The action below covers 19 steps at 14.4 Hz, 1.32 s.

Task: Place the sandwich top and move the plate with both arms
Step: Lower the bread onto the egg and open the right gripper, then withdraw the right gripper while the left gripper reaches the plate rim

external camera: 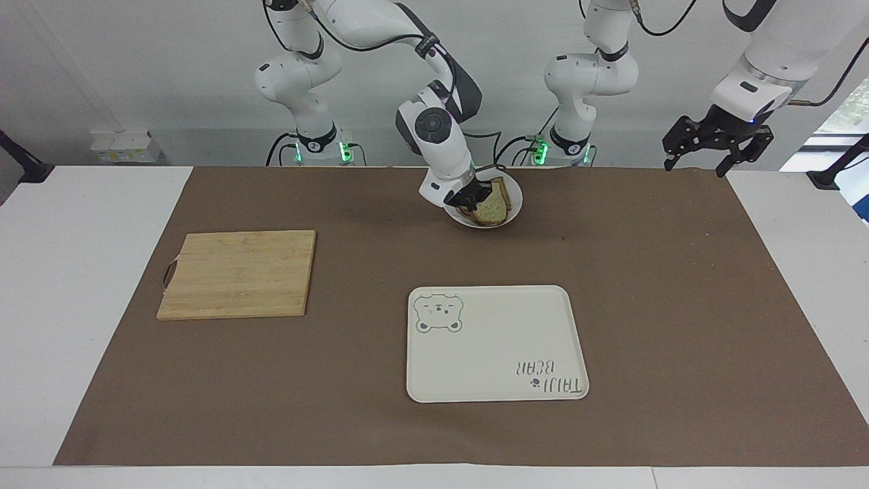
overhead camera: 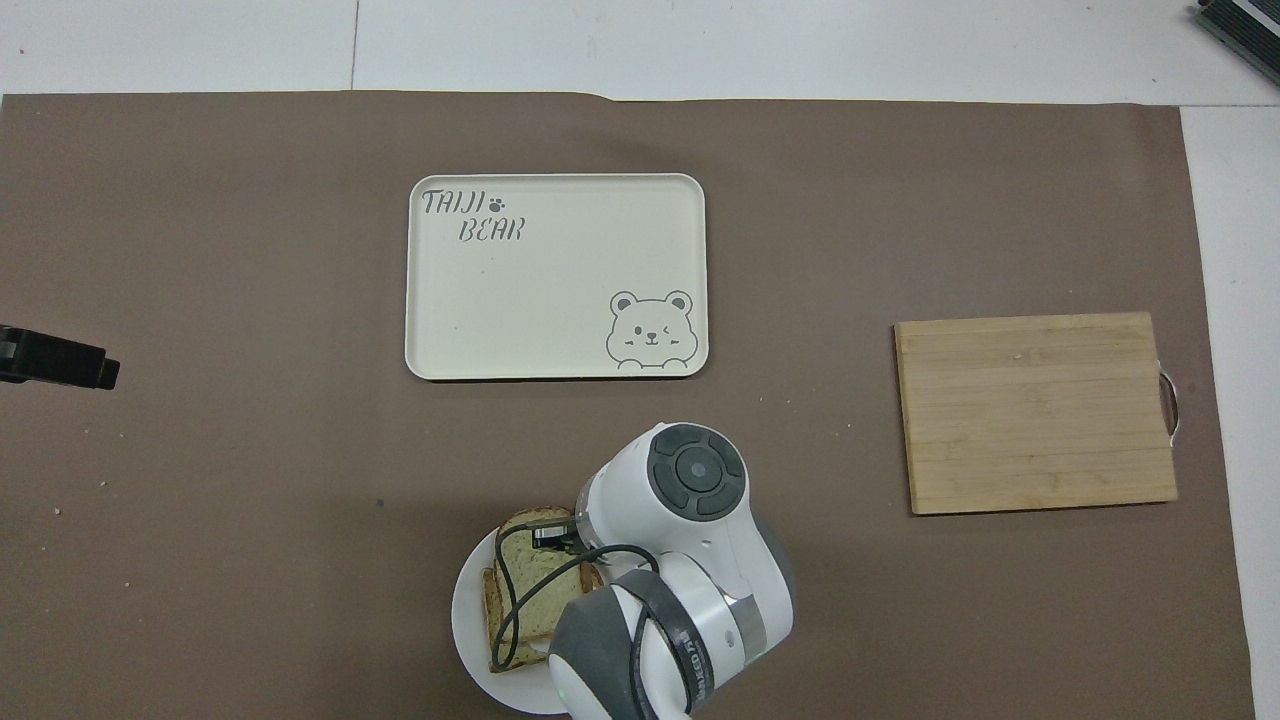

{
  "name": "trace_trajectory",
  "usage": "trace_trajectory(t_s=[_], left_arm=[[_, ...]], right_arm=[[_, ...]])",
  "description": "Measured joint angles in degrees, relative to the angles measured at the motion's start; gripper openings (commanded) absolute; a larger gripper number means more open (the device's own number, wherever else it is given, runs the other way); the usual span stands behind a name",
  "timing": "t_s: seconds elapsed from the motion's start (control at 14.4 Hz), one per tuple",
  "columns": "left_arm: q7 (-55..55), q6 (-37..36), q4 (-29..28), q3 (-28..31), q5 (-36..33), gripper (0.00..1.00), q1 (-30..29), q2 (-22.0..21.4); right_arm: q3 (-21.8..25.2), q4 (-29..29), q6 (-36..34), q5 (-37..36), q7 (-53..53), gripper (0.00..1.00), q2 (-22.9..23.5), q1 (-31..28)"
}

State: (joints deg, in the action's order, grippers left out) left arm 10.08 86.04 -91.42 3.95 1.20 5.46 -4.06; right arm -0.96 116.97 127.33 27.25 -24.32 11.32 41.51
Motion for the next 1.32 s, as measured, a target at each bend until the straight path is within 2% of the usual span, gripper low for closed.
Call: trace_trajectory(t_s=[0.42,0.69,1.04,1.18,1.32], left_arm=[[0.0,-0.01,0.0,-0.02,0.0,1.0,0.0,0.0],[0.01,-0.36,0.0,-0.11,0.0,1.0,0.0,0.0],[1.86,-0.43,-0.59,-0.22,1.77,1.0,0.01,-0.03],[2.44,0.33,-2.78,0.0,4.78,1.0,-0.01,-0.16],[2.55,4.12,-7.45,0.02,7.51,1.0,0.01,-0.74]], right_arm=[[0.31,-1.75,-0.38,-1.09,0.04,1.0,-0.74,-2.79],[0.57,-3.8,-4.1,-7.68,0.05,1.0,-3.98,-8.35],[0.91,-8.18,-12.01,-18.13,0.12,1.0,-6.75,-16.59],[0.98,-10.15,-14.78,-22.1,0.12,1.0,-6.96,-19.26],[1.06,-11.0,-15.24,-23.97,0.12,1.0,-7.55,-22.35]])
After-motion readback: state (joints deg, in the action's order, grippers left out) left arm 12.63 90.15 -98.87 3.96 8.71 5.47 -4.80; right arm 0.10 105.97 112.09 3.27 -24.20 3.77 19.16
